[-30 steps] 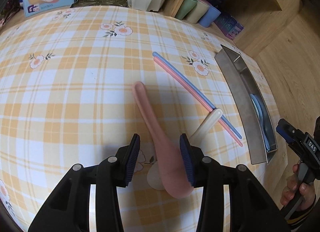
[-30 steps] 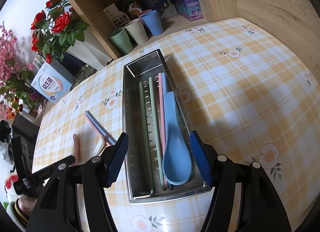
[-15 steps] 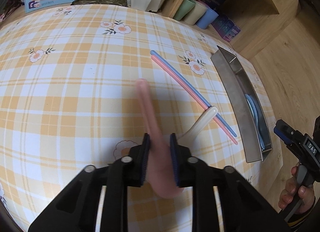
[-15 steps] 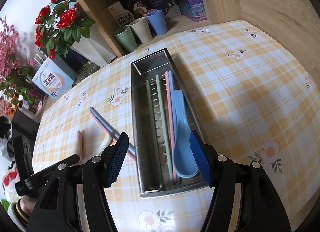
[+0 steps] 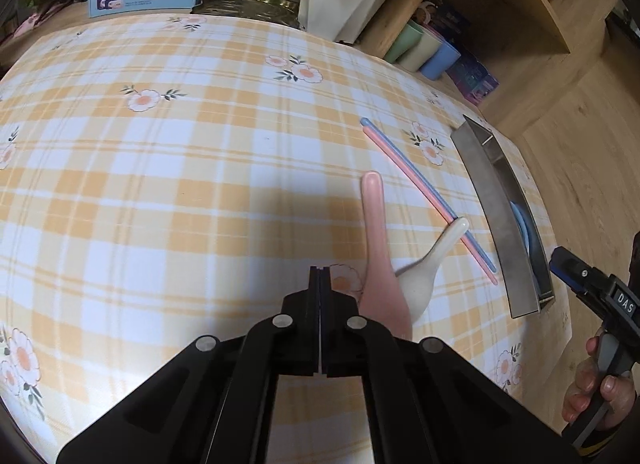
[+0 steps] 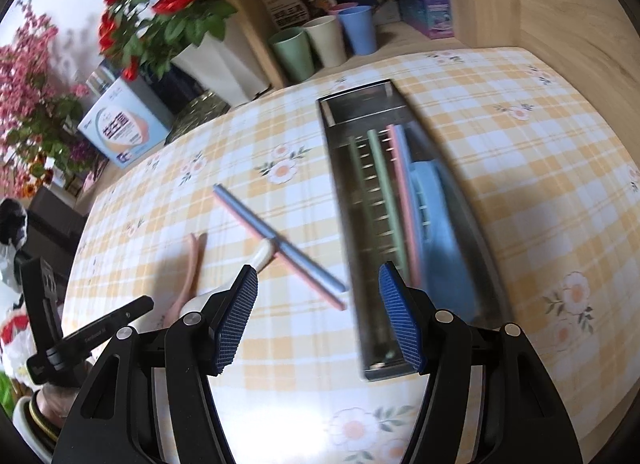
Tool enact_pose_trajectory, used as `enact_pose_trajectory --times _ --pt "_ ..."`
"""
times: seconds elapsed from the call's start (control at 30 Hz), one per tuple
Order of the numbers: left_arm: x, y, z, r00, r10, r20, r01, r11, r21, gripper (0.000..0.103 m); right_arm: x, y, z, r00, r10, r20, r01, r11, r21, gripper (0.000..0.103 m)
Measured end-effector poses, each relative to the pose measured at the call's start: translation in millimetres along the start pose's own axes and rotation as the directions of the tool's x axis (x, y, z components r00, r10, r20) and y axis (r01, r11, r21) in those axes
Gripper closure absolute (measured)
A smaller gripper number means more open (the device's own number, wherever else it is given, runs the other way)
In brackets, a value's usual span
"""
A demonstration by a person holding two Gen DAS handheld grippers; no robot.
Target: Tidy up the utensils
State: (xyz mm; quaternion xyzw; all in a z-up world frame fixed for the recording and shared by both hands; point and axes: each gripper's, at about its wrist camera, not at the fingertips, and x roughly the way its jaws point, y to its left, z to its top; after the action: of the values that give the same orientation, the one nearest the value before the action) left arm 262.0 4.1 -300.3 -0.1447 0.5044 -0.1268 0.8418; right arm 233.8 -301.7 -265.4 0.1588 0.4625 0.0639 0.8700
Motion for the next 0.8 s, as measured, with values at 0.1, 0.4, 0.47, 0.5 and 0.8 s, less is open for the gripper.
enact_pose_trajectory --times 0.1,0.4,0.47,0.5,0.8 --pt "-3.4 -8.0 1.3 0.999 -0.042 0.000 0.042 0.999 0.016 0.100 7.8 13.0 -2.9 1.000 0.004 -0.015 -0.004 1.000 -0.021 0.042" --pt "14.7 -52.8 -2.8 1.000 -0.003 -0.025 0.007 0.988 0.156 0.073 18.7 45.3 -0.5 1.000 -0.011 -0.021 0.009 0.996 -0.093 0.038" --pt "19.6 -56.2 -4.3 0.999 0.025 -0.025 -0.020 0.984 0.176 0.073 17.8 48.4 -0.2 1.000 -0.003 -0.016 0.002 0.995 -0.097 0.035" --pt "23.3 -58.1 -4.6 0.999 0.043 -0.026 -0.037 0.982 0.185 0.073 17.8 49.1 -0.3 1.000 -0.002 -0.015 0.000 0.995 -0.099 0.035" --pt "15.9 -60.0 -12.0 0.996 0.087 -0.019 -0.080 0.968 0.238 0.073 17.7 38.3 -4.4 1.000 0.015 -0.020 -0.016 0.998 -0.060 0.035"
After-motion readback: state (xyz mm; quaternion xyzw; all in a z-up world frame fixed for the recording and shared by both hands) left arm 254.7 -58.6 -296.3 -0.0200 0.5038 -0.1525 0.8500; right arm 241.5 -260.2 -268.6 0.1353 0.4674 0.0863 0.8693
